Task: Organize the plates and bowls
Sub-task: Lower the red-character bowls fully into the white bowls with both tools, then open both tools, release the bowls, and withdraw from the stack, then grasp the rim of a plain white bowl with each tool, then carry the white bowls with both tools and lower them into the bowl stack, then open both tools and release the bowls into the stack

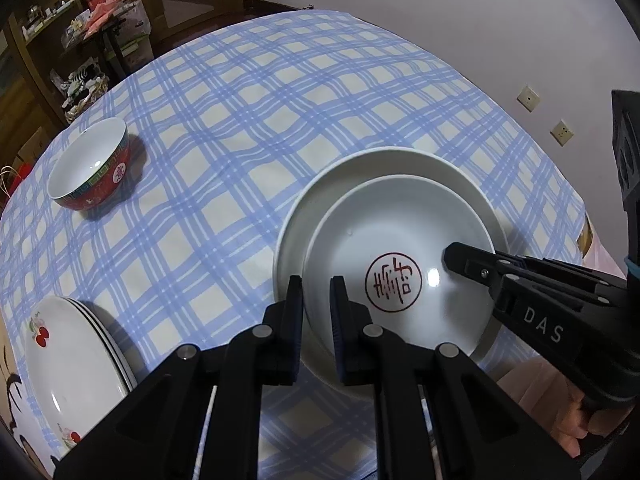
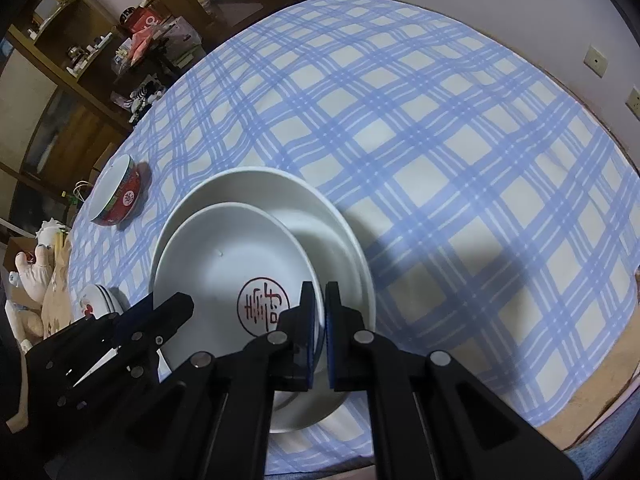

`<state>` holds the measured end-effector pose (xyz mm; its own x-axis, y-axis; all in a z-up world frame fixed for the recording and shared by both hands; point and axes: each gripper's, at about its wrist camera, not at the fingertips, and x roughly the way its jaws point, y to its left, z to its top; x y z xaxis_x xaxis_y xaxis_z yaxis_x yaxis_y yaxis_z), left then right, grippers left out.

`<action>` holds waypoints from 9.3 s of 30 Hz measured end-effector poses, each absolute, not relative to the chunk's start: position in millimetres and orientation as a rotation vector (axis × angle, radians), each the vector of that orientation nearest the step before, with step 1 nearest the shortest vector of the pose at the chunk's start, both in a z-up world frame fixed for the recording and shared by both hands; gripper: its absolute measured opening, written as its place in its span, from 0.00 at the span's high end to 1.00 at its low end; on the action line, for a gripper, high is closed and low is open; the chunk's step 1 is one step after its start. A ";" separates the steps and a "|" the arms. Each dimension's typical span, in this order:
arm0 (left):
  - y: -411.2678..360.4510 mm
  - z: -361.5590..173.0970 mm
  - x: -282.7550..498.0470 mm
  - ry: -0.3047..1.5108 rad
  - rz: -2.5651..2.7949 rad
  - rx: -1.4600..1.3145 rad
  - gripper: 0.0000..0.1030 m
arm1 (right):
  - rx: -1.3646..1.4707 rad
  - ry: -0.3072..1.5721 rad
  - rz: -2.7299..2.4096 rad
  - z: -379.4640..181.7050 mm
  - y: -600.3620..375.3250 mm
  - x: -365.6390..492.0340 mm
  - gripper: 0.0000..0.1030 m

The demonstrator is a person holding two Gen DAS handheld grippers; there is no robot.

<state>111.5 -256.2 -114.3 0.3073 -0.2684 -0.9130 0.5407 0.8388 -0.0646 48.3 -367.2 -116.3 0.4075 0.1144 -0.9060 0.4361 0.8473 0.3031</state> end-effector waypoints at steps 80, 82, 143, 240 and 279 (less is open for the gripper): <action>-63.9 -36.3 260.3 0.984 -0.246 0.119 0.13 | 0.306 0.883 0.007 -24.7 -267.1 181.9 0.01; -63.5 -41.7 266.4 0.973 -0.243 0.140 0.13 | 0.317 0.855 0.020 -25.9 -263.0 191.4 0.01; -78.6 -97.8 272.5 1.072 -0.288 -0.018 0.91 | 0.384 1.058 0.086 -109.7 -215.2 253.7 0.94; -254.2 -101.8 108.1 1.175 -0.599 0.199 0.86 | 0.528 1.054 -0.216 -86.2 -373.3 29.3 0.92; -215.6 -89.8 144.0 1.144 -0.497 0.279 0.19 | 0.514 1.066 -0.232 -75.7 -403.3 25.8 0.20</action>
<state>144.0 -215.6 -89.8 0.3226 -0.2335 -0.9173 0.5117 0.8583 -0.0385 25.8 -403.3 -75.7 0.4732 0.0627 -0.8787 0.4226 0.8591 0.2888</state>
